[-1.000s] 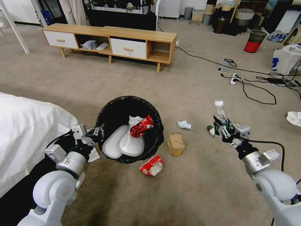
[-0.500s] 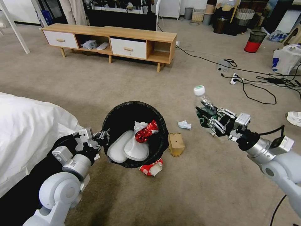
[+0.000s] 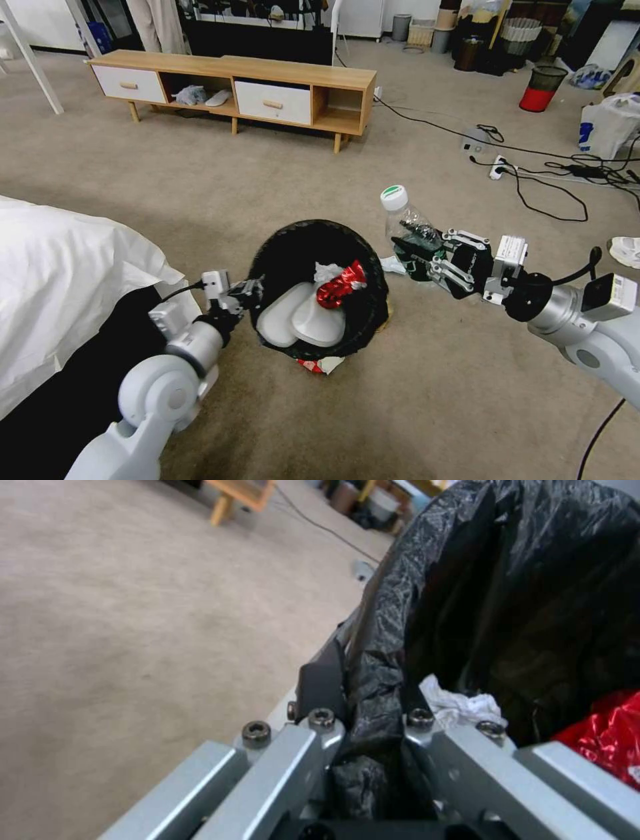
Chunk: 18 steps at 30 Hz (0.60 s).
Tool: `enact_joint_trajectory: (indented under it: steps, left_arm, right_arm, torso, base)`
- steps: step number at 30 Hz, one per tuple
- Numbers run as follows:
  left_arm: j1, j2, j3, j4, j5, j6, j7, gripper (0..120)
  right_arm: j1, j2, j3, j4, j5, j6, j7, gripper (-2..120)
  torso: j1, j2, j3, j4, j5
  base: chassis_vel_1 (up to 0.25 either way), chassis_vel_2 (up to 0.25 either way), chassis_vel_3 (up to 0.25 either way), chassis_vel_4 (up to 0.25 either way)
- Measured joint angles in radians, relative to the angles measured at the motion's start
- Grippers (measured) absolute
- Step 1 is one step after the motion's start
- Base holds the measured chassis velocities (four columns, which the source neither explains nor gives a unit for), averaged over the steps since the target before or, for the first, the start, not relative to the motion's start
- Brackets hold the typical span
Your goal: Pick up the trash bin, then pick up the garbage from the floor and place it into the trash bin.
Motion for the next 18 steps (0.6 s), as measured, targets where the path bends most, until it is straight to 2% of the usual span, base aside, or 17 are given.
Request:
enact_joint_trajectory:
  steps: [2, 7, 8, 13, 14, 15, 17, 18]
  left_arm:
    - [-0.063, 0.001, 0.054, 0.038, -0.025, -0.012, 0.002, 3]
    - [-0.097, -0.002, 0.084, 0.063, -0.040, -0.023, 0.007, 3]
    - [-0.128, -0.005, 0.113, 0.089, -0.057, -0.032, 0.013, 3]
    - [-0.171, -0.009, 0.157, 0.124, -0.073, -0.048, 0.023, 3]
    - [-0.202, -0.015, 0.185, 0.151, -0.079, -0.055, 0.031, 3]
    - [-0.202, -0.015, 0.185, 0.151, -0.079, -0.055, 0.031, 3]
    - [-0.263, -0.036, 0.235, 0.206, -0.083, -0.063, 0.042, 3]
    - [-0.263, -0.036, 0.235, 0.206, -0.083, -0.063, 0.042, 3]
  right_arm:
    - [-0.011, -0.008, 0.013, 0.002, 0.006, 0.001, -0.015, 23]
    - [-0.013, -0.008, 0.016, -0.001, 0.008, 0.001, -0.023, 23]
    - [-0.015, -0.005, 0.016, -0.007, 0.008, 0.002, -0.031, 23]
    - [-0.016, 0.003, 0.013, -0.018, 0.008, 0.003, -0.042, 23]
    - [-0.016, 0.010, 0.010, -0.026, 0.007, 0.004, -0.048, 23]
    - [-0.016, 0.010, 0.010, -0.026, 0.007, 0.004, -0.048, 23]
    - [-0.018, 0.020, 0.006, -0.036, 0.004, 0.006, -0.054, 23]
    - [-0.018, 0.020, 0.006, -0.036, 0.004, 0.006, -0.054, 23]
  torso:
    - [0.000, 0.000, 0.000, -0.0002, 0.0000]
    - [0.000, 0.000, 0.000, -0.0002, 0.0000]
    - [0.000, 0.000, 0.000, -0.0001, 0.0000]
    - [0.000, 0.000, 0.000, 0.0000, 0.0000]
    - [0.000, 0.000, 0.000, -0.0001, 0.0001]
    - [0.000, 0.000, 0.000, -0.0001, 0.0001]
    - [0.000, 0.000, 0.000, 0.0001, 0.0001]
    - [0.000, 0.000, 0.000, 0.0001, 0.0001]
  base:
    - [0.000, 0.000, 0.000, 0.000]
    - [0.000, 0.000, 0.000, 0.000]
    - [0.000, 0.000, 0.000, 0.000]
    - [0.000, 0.000, 0.000, 0.000]
    - [0.000, 0.000, 0.000, 0.000]
    - [0.000, 0.000, 0.000, 0.000]
    - [0.000, 0.000, 0.000, 0.000]
    - [0.000, 0.000, 0.000, 0.000]
